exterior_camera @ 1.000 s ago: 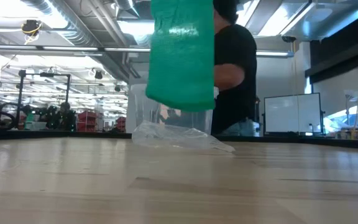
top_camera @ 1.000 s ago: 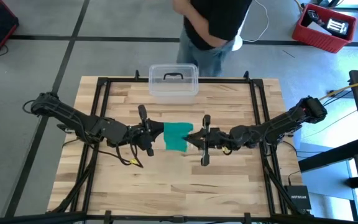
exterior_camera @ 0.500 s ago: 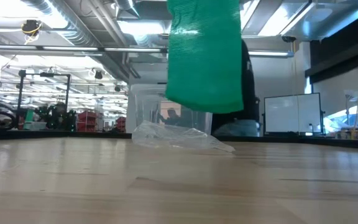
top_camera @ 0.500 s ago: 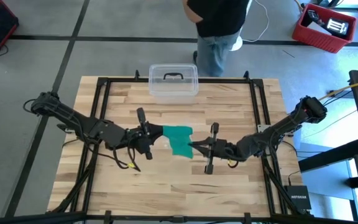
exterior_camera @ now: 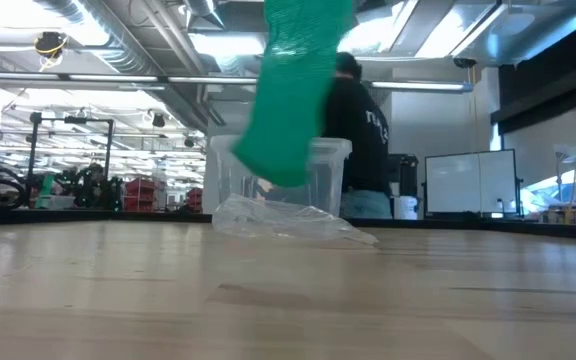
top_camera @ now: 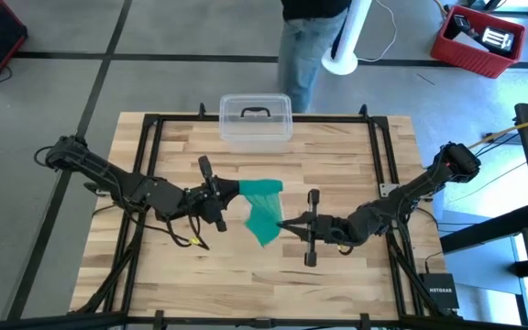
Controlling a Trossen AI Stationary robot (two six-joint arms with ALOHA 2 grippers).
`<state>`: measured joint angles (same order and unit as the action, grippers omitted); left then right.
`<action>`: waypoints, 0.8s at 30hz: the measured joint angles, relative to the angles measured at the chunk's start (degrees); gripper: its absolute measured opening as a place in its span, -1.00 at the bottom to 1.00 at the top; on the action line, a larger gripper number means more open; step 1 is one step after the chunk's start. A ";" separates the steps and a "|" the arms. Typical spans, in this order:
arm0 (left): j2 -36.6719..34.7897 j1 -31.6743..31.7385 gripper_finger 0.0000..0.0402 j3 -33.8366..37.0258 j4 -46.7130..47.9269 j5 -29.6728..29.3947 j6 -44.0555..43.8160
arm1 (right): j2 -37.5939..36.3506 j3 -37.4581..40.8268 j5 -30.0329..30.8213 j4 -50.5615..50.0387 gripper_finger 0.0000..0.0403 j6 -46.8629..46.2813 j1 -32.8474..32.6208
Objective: Roll bandage
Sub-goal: Roll the green bandage
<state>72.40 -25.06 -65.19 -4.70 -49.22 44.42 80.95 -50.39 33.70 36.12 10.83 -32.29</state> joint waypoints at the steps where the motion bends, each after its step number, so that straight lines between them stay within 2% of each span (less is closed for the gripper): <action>1: 0.00 0.00 -0.99 0.00 0.44 0.40 -0.02 | 0.00 0.00 0.34 0.06 -0.99 0.29 0.02; 6: 0.05 0.13 -0.99 0.00 4.30 6.47 -3.38 | -1.28 -0.50 1.31 0.87 -1.00 3.09 0.49; 9: 0.20 0.04 -0.99 0.00 4.36 6.29 -3.61 | -1.67 -1.40 1.99 0.28 -1.00 4.98 0.44; 12: 0.20 -0.34 -0.99 0.00 4.17 2.21 -3.28 | -1.75 -2.01 3.31 -1.85 -1.00 5.50 -0.23; 15: 0.11 -1.16 -0.99 0.00 4.20 -2.28 -1.46 | -1.82 -2.01 9.28 -3.48 -1.00 6.42 -3.42; 19: 0.11 -1.99 -0.98 0.00 3.99 -3.38 -0.22 | -1.95 -2.03 15.31 -3.39 -1.00 8.29 -7.07; 21: 0.11 -1.88 -0.99 0.00 3.64 -3.36 -0.53 | -1.95 -2.03 14.79 -3.15 -1.00 7.91 -7.39; 24: 0.13 -1.29 -0.98 0.00 0.93 -1.76 -0.67 | -1.79 -2.03 9.14 -3.52 -1.00 4.32 -5.29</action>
<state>72.53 -26.34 -65.19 -3.77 -50.98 43.75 79.15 -52.42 42.84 32.60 15.16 -37.59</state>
